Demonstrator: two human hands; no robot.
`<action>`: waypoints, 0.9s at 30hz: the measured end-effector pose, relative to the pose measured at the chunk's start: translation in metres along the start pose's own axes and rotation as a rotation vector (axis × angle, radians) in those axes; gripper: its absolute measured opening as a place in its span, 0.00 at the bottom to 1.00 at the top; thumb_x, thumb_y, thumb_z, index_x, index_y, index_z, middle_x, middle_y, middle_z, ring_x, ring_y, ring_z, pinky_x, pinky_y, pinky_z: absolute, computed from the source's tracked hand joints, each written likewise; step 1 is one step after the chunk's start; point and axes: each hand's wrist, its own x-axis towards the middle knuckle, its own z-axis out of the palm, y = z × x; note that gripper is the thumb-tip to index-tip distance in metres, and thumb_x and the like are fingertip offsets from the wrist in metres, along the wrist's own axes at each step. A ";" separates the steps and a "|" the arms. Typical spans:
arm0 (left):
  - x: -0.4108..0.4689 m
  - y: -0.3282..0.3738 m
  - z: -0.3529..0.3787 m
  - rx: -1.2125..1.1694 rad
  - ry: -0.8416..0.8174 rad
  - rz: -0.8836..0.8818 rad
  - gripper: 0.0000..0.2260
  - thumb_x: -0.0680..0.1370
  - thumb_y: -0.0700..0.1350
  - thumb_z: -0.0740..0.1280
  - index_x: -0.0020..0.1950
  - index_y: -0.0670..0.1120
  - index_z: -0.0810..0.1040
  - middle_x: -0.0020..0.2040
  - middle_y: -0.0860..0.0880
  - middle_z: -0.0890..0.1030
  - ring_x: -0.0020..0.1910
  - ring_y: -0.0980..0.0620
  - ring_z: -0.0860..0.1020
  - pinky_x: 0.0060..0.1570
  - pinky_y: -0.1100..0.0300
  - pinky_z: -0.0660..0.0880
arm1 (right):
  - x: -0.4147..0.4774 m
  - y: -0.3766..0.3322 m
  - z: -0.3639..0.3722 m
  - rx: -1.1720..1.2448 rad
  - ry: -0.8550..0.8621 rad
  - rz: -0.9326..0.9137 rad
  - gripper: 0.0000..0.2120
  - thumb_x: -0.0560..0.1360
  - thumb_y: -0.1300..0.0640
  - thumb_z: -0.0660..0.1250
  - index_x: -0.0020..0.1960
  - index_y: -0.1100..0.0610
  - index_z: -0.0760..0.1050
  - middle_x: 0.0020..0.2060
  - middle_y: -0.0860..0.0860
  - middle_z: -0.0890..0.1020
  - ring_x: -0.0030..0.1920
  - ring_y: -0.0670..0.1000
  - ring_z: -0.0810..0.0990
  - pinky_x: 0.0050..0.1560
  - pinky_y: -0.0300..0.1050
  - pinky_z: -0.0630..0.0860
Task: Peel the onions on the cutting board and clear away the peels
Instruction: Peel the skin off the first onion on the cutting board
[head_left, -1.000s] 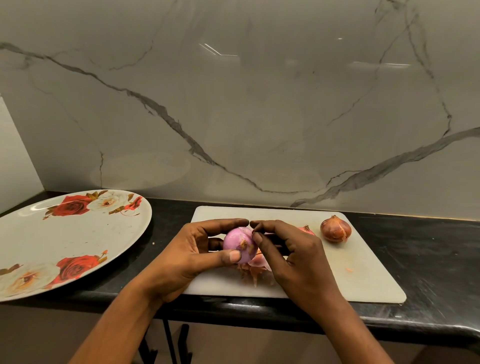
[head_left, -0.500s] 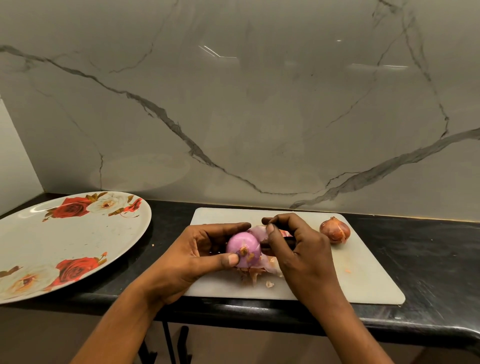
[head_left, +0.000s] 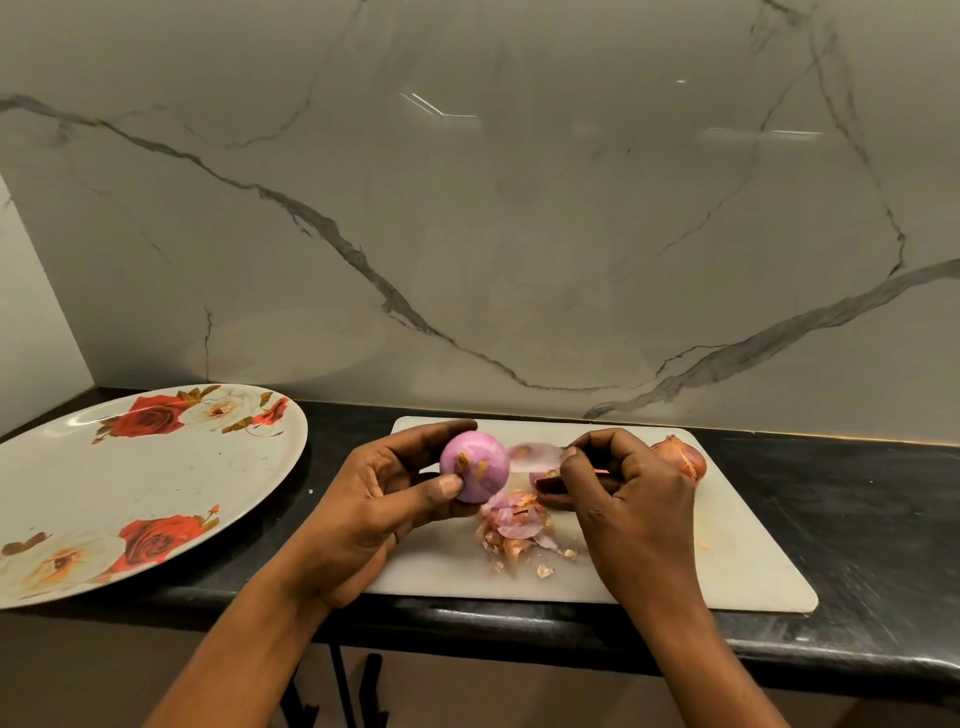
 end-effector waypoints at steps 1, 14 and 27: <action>0.001 0.000 -0.001 -0.011 0.028 0.004 0.24 0.75 0.33 0.70 0.72 0.42 0.78 0.67 0.43 0.83 0.66 0.39 0.82 0.55 0.52 0.84 | -0.001 0.000 -0.001 0.001 0.026 -0.005 0.06 0.80 0.63 0.71 0.47 0.54 0.83 0.37 0.44 0.87 0.40 0.42 0.88 0.40 0.33 0.83; 0.001 -0.001 0.002 0.071 0.045 -0.015 0.27 0.72 0.35 0.75 0.71 0.45 0.79 0.67 0.44 0.83 0.64 0.40 0.83 0.59 0.48 0.83 | -0.004 0.003 0.000 -0.108 -0.158 -0.063 0.11 0.78 0.58 0.76 0.57 0.45 0.85 0.49 0.38 0.88 0.45 0.40 0.88 0.48 0.42 0.87; -0.003 -0.001 0.005 0.279 0.010 0.034 0.27 0.71 0.34 0.78 0.69 0.49 0.82 0.66 0.48 0.84 0.61 0.42 0.84 0.60 0.47 0.83 | -0.002 0.002 0.002 -0.059 -0.326 -0.128 0.15 0.77 0.59 0.77 0.63 0.50 0.86 0.49 0.44 0.89 0.51 0.45 0.88 0.53 0.42 0.85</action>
